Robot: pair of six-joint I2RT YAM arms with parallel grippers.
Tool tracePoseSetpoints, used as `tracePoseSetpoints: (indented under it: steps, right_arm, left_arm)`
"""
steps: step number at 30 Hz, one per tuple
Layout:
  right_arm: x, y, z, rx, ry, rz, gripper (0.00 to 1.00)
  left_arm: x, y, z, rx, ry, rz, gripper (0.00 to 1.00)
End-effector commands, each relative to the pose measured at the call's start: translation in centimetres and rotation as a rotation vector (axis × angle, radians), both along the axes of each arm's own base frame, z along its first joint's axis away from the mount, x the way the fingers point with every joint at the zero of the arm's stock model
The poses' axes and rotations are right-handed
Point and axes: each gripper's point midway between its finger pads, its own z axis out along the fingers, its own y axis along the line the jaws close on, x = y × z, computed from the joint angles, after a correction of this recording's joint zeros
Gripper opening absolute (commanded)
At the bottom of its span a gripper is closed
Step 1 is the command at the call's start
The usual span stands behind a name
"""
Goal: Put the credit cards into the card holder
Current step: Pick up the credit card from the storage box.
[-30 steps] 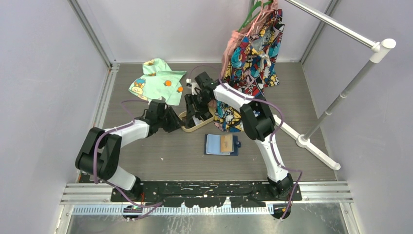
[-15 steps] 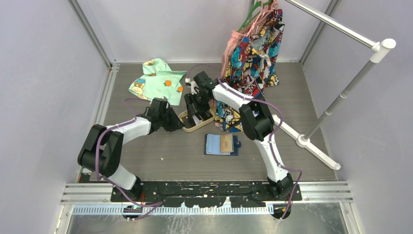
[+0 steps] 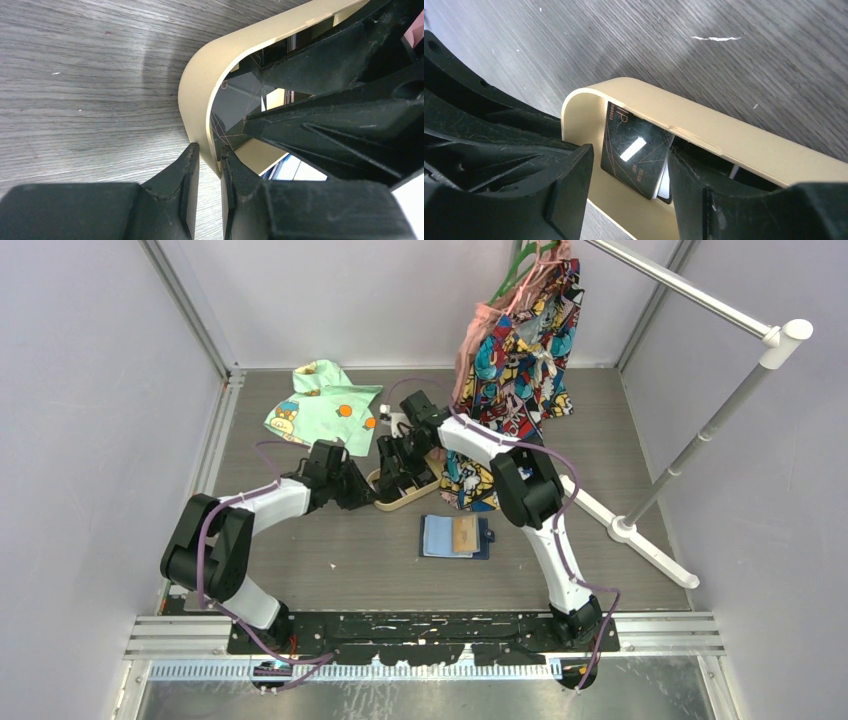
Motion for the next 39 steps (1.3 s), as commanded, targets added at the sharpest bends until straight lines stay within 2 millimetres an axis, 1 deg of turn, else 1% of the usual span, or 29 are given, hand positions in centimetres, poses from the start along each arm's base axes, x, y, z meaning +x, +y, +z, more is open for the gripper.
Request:
tracePoseSetpoints:
  steps: [1, 5, 7, 9, 12, 15, 20, 22, 28, 31, 33, 35, 37, 39]
  right_arm:
    - [-2.7, 1.3, 0.7, 0.097, 0.134, 0.028, 0.60]
    - [-3.0, 2.1, 3.3, 0.212, 0.180, 0.036, 0.50]
    - [-2.8, 2.3, 4.7, 0.268, 0.198, 0.023, 0.42]
    - [-2.6, 2.2, 5.9, 0.309, 0.208, 0.013, 0.37]
    - [-2.6, 2.4, 7.5, 0.361, 0.214, 0.013, 0.33]
    - [-2.7, 2.6, 8.3, 0.390, 0.226, 0.008, 0.31]
    - [-3.0, 2.5, 8.5, 0.394, 0.232, 0.006, 0.29]
    - [-3.0, 2.5, 8.3, 0.391, 0.234, 0.002, 0.29]
    - [-2.6, 1.7, 5.5, 0.265, 0.203, -0.028, 0.30]
    - [-2.3, 0.7, 3.7, 0.146, 0.150, -0.046, 0.32]
    - [-1.7, 0.0, 3.0, 0.084, 0.103, -0.062, 0.34]
    - [-1.6, -0.4, 3.1, 0.063, 0.073, -0.055, 0.37]
    - [-1.8, -0.4, 3.7, 0.082, 0.064, -0.037, 0.40]
    - [-2.6, 0.1, 5.2, 0.148, 0.078, 0.007, 0.42]
  left_arm:
    - [0.3, -1.4, 0.9, -0.033, -0.027, -0.053, 0.20]
    - [0.2, -1.4, 1.0, -0.032, -0.029, -0.051, 0.19]
    - [0.2, -1.3, 1.1, -0.030, -0.029, -0.050, 0.19]
    - [0.2, -1.2, 1.1, -0.029, -0.031, -0.048, 0.19]
    - [0.1, -1.1, 1.1, -0.025, -0.030, -0.043, 0.19]
    - [0.2, -1.1, 1.2, -0.024, -0.030, -0.042, 0.19]
    - [0.4, -1.1, 1.4, -0.021, -0.033, -0.041, 0.19]
    - [0.4, -1.1, 1.4, -0.021, -0.033, -0.041, 0.19]
    - [0.5, -1.2, 1.6, -0.020, -0.039, -0.045, 0.19]
    - [0.6, -1.3, 1.7, -0.021, -0.040, -0.047, 0.19]
    - [0.6, -1.3, 1.8, -0.021, -0.043, -0.048, 0.19]
    - [0.6, -1.3, 1.8, -0.021, -0.042, -0.049, 0.19]
    - [0.6, -1.4, 1.7, -0.022, -0.040, -0.051, 0.19]
    - [0.7, -1.5, 1.7, -0.027, -0.040, -0.054, 0.19]
